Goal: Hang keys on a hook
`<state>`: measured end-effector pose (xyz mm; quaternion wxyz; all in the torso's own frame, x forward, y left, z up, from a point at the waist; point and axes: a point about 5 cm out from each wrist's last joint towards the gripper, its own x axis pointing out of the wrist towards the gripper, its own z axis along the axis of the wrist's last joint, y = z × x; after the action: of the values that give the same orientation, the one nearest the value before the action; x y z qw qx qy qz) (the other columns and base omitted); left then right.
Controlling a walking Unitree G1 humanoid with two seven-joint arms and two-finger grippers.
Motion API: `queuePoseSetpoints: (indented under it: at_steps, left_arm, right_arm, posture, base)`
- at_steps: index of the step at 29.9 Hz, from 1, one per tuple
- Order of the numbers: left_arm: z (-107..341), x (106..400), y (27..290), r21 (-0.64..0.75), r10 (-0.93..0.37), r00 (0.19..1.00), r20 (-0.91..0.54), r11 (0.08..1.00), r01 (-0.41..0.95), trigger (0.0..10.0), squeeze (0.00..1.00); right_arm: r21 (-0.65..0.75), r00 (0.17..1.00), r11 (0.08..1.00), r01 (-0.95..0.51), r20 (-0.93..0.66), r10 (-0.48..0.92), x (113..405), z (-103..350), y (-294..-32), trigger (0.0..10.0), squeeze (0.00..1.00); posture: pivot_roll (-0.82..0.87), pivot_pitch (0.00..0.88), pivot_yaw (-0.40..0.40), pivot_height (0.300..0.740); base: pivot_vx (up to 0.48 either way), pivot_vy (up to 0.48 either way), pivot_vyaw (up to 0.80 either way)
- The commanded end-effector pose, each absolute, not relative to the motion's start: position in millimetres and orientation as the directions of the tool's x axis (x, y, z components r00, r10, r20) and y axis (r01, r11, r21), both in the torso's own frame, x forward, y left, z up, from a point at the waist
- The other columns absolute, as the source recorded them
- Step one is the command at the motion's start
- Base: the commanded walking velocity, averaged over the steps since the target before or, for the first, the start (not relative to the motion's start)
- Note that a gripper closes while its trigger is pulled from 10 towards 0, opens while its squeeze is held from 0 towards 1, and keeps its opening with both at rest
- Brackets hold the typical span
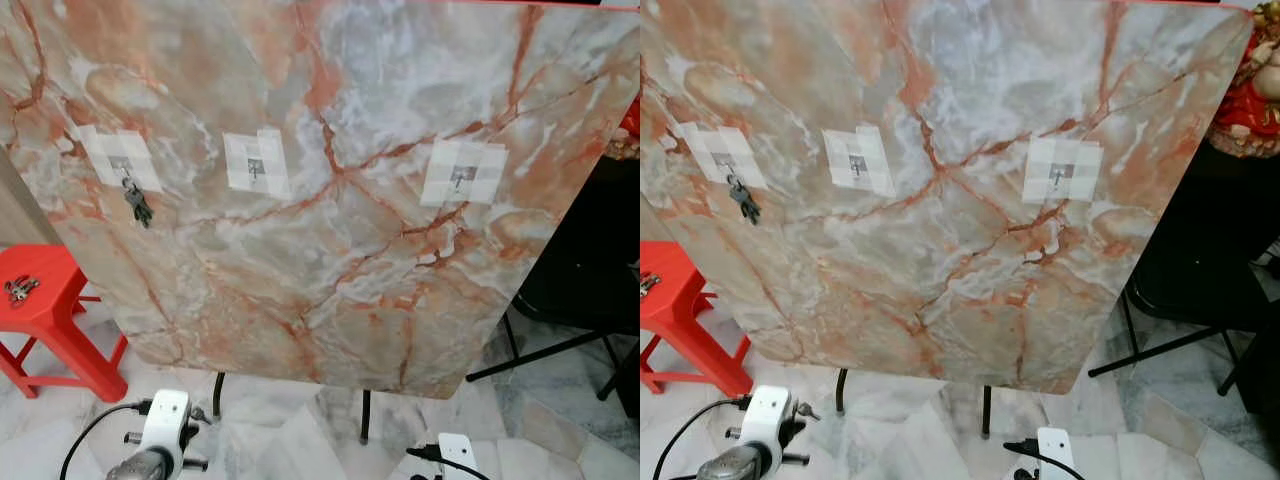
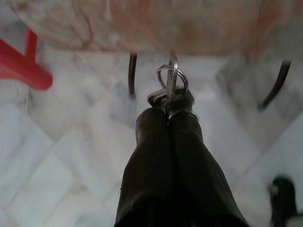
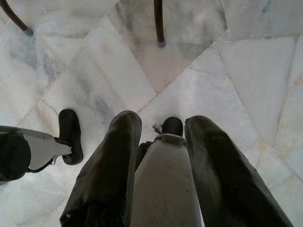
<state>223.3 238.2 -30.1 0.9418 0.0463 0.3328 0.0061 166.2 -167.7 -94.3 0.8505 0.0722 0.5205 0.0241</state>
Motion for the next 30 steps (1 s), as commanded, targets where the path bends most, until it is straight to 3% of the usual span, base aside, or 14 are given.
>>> queuePoseSetpoints:
  at_steps: [1,5,11,15,30]
  left_arm:
    - [-23,230,234,0.07,0.051,0.817,-0.575,0.997,-0.013,10.0,0.0]
    - [-2,247,224,0.045,0.098,0.901,-0.422,0.995,-0.087,10.0,0.0]
    - [11,255,214,-0.017,0.079,0.934,-0.35,0.996,-0.091,10.0,0.0]
    - [18,260,213,0.011,0.075,0.947,-0.313,0.997,-0.075,10.0,0.0]
    - [28,264,214,0.042,0.088,0.952,-0.292,0.996,-0.079,10.0,0.0]
  right_arm:
    - [0.143,0.454,0.989,0.042,-0.884,0.109,166,-95,-169,10.0,0.0]
    - [0.141,0.458,0.989,0.044,-0.883,0.106,166,-94,-170,10.0,0.0]
    - [0.144,0.464,0.988,0.052,-0.88,0.103,167,-94,-170,10.0,0.0]
    - [0.142,0.463,0.988,0.054,-0.881,0.102,167,-94,-170,10.0,0.0]
    - [0.138,0.465,0.989,0.05,-0.88,0.099,167,-94,-170,10.0,0.0]
  posture:
    - [0.1,0.039,-0.023,0.723]
    - [0.1,0.04,-0.024,0.723]
    - [0.09,0.042,-0.028,0.723]
    - [0.09,0.042,-0.026,0.723]
    - [0.09,0.042,-0.025,0.723]
  base:
    - [0.0,0.0,0.0]
    - [0.0,0.0,0.0]
    - [0.0,0.0,0.0]
    - [0.0,-0.122,0.0]
    - [0.0,-0.442,0.0]
